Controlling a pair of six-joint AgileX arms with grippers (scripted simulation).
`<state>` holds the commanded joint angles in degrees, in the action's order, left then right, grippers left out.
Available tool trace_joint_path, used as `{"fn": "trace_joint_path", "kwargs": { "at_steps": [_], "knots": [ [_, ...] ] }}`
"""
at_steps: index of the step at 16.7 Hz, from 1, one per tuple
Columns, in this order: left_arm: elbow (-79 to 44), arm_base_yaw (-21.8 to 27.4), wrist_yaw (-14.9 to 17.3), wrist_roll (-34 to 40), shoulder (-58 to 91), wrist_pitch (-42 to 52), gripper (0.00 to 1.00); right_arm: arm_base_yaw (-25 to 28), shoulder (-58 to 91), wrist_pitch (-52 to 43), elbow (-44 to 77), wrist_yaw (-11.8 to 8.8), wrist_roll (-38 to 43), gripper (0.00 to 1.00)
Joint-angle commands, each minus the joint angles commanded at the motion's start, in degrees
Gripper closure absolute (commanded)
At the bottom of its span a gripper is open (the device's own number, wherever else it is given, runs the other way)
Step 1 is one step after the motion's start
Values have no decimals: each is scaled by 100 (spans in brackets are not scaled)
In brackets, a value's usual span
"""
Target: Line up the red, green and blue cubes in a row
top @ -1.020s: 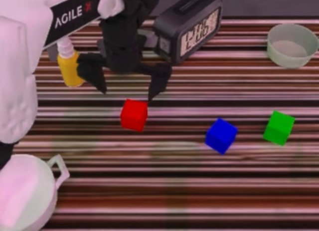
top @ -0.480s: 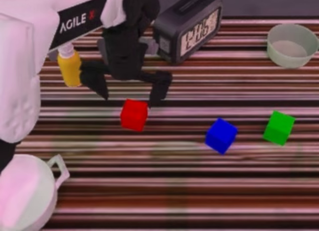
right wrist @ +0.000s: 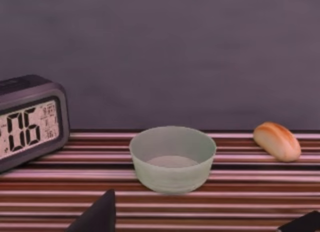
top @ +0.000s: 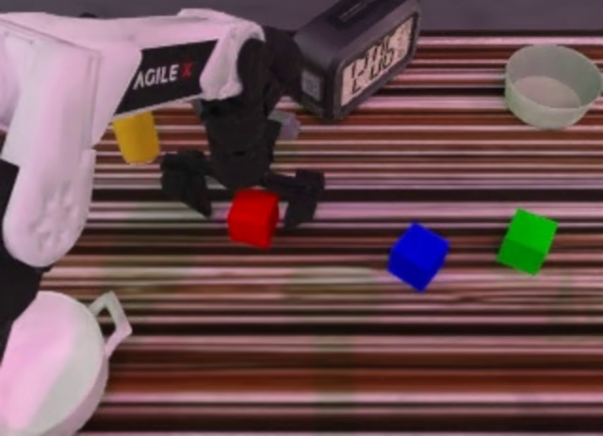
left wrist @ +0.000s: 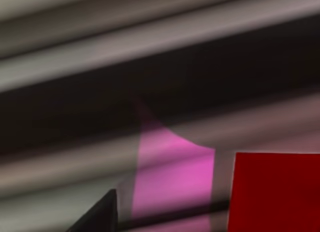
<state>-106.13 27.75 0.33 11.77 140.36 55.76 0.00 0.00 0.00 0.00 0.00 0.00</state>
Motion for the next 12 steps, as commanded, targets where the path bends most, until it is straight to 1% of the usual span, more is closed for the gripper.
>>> {"fn": "trace_joint_path", "kwargs": {
  "at_steps": [2, 12],
  "knots": [
    [0, 0, 0, 0, 0, 0, 0, 0, 0, 0, 0, 0, 0, 0],
    [0, 0, 0, 0, 0, 0, 75, 0, 0, 0, 0, 0, 0, 0]
  ]
}}
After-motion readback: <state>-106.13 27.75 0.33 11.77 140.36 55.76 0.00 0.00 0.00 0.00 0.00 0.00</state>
